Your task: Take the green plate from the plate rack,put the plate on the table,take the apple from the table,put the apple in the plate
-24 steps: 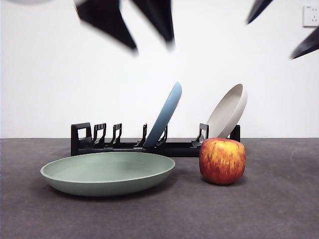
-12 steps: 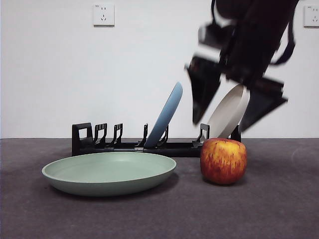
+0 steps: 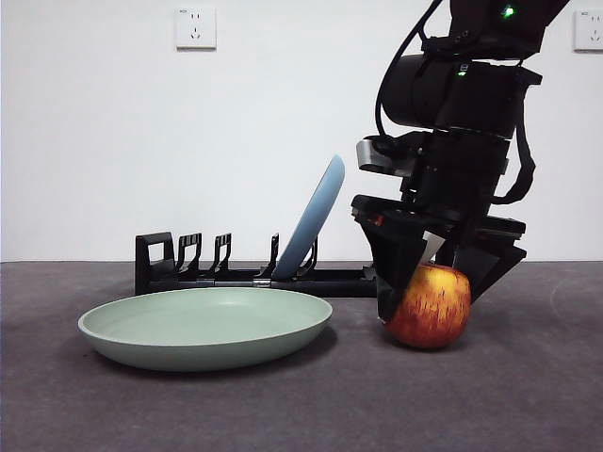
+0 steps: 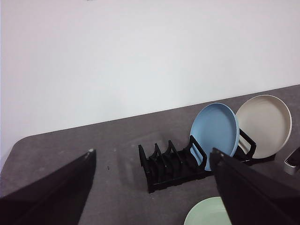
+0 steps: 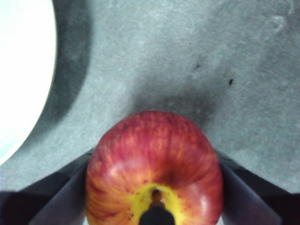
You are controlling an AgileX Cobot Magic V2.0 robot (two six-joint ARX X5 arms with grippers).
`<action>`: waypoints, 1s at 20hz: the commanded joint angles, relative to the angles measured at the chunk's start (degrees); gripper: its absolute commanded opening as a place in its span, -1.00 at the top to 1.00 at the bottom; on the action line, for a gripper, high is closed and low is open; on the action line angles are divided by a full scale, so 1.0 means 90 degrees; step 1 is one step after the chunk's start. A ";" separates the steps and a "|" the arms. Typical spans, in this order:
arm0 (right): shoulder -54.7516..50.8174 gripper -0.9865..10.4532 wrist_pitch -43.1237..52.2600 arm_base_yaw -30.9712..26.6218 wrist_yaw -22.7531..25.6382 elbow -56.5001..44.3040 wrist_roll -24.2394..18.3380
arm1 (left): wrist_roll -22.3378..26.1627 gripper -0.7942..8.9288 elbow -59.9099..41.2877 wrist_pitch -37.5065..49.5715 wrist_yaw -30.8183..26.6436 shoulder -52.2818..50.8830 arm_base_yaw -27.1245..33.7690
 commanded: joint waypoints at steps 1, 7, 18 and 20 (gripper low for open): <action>0.0024 0.84 -0.0039 0.0005 0.0005 -0.0005 0.0017 | -0.0046 0.00 -0.0036 0.0027 -0.0024 -0.0015 0.0015; -0.0075 0.85 -0.0447 0.0097 -0.1052 0.0969 0.0090 | -0.0046 0.00 -0.0036 0.0007 -0.0024 -0.0015 0.0015; 0.0738 0.85 -0.0355 0.1360 -0.0719 0.2715 0.0189 | -0.0049 0.00 -0.0036 -0.0056 -0.0017 -0.0012 0.0015; 0.1073 0.85 -0.0187 0.1481 -0.0658 0.2720 0.0185 | -0.0049 0.00 -0.0036 -0.0080 -0.0015 -0.0012 0.0015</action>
